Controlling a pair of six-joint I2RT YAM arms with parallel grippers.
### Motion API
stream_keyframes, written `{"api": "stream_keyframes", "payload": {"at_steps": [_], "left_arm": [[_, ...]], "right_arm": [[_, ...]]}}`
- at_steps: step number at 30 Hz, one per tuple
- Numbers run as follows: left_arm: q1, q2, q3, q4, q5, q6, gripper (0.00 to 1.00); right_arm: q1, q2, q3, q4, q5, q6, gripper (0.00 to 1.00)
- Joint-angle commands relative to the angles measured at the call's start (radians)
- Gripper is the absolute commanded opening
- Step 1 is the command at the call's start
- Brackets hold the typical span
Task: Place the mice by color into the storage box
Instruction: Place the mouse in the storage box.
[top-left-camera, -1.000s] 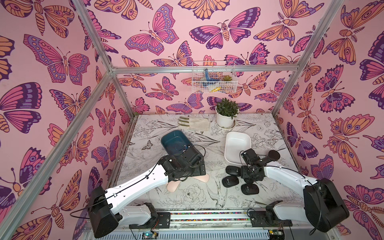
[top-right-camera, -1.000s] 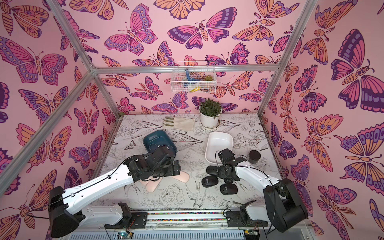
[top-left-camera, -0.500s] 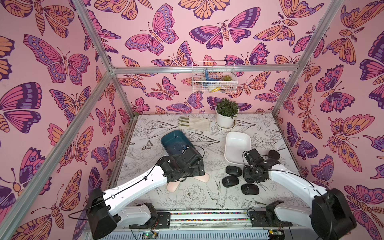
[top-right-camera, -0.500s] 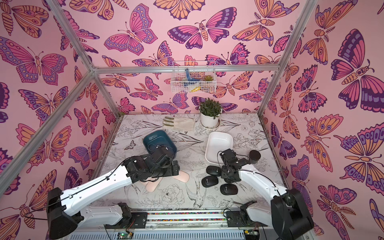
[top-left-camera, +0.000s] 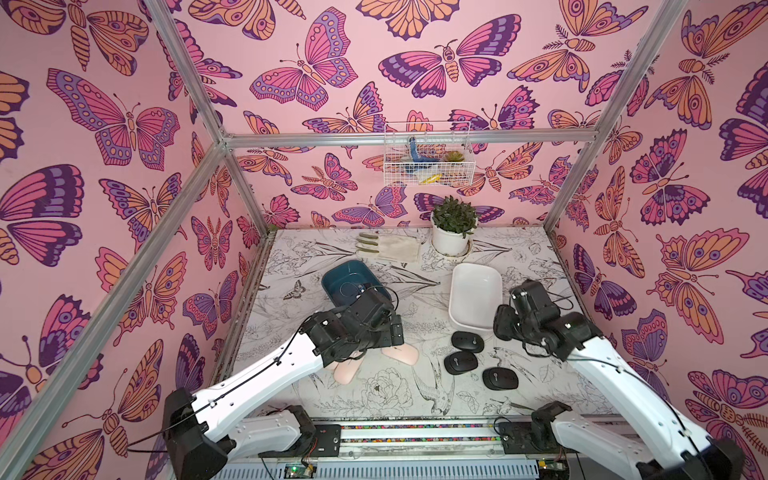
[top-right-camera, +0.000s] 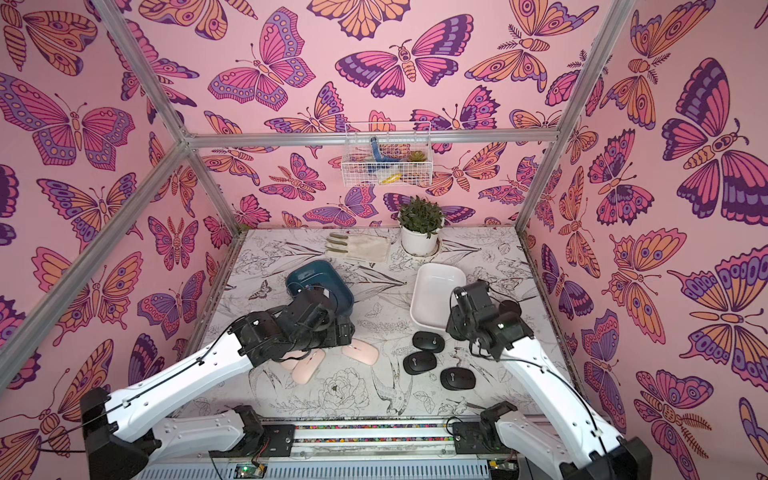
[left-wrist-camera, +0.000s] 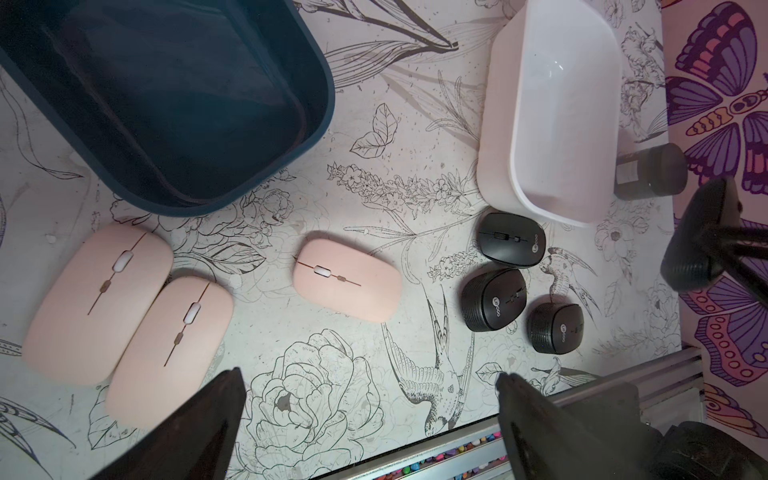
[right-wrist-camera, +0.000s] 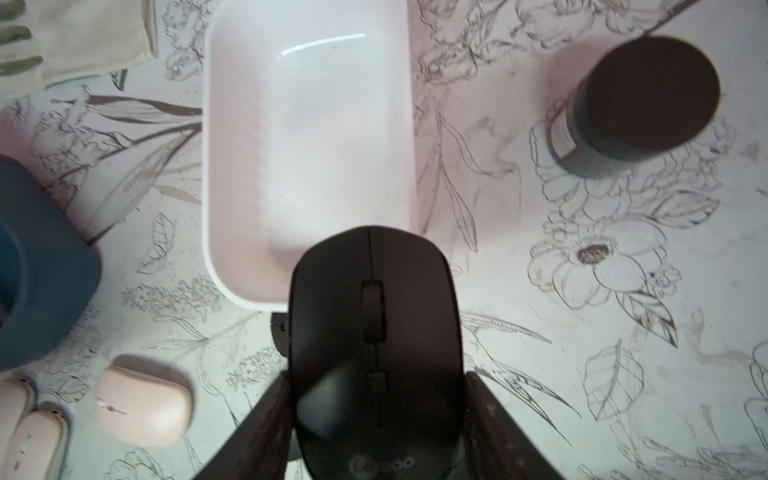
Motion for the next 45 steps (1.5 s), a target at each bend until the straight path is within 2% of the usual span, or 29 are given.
{"api": "stream_keyframes", "payload": {"at_steps": [1, 6, 11, 18, 21, 24, 26, 31, 34, 38, 42, 45], "left_arm": [[0.006, -0.021, -0.013, 0.007, 0.004, 0.024, 0.99], [0.008, -0.045, -0.040, 0.006, -0.001, 0.013, 0.99], [0.008, -0.066, -0.061, 0.005, 0.004, 0.005, 0.99], [0.009, -0.067, -0.075, 0.005, 0.007, 0.005, 0.99], [0.009, -0.061, -0.078, 0.007, 0.007, 0.004, 0.99], [0.009, -0.060, -0.082, 0.012, 0.008, 0.004, 0.99], [0.009, -0.059, -0.083, 0.015, 0.011, 0.007, 0.99], [0.009, -0.071, -0.080, 0.014, 0.022, 0.014, 0.99], [0.009, -0.085, -0.088, 0.016, 0.026, 0.017, 0.99], [0.006, -0.094, -0.110, 0.027, 0.047, 0.020, 0.99], [-0.003, -0.091, -0.146, 0.062, 0.080, 0.013, 0.99], [-0.008, -0.081, -0.162, 0.088, 0.098, 0.013, 0.99]], "right_arm": [[-0.047, 0.164, 0.087, 0.116, -0.046, -0.042, 0.44], [-0.078, 0.450, 0.224, 0.169, -0.162, -0.039, 0.43], [-0.077, 0.598, 0.233, 0.257, -0.238, 0.012, 0.41], [-0.051, 0.625, 0.167, 0.325, -0.292, 0.060, 0.45], [-0.048, 0.619, 0.119, 0.368, -0.344, 0.071, 0.50], [-0.048, 0.605, 0.090, 0.381, -0.377, 0.072, 0.64], [-0.048, 0.577, 0.080, 0.375, -0.391, 0.066, 0.70], [-0.048, 0.390, 0.059, 0.254, -0.344, 0.015, 0.78], [-0.048, 0.214, 0.009, 0.144, -0.306, 0.021, 0.77], [-0.039, -0.108, -0.157, 0.024, -0.311, 0.151, 0.77], [-0.016, -0.476, -0.342, -0.091, -0.347, 0.362, 0.80], [0.028, -0.669, -0.427, -0.176, -0.336, 0.488, 0.84]]}}
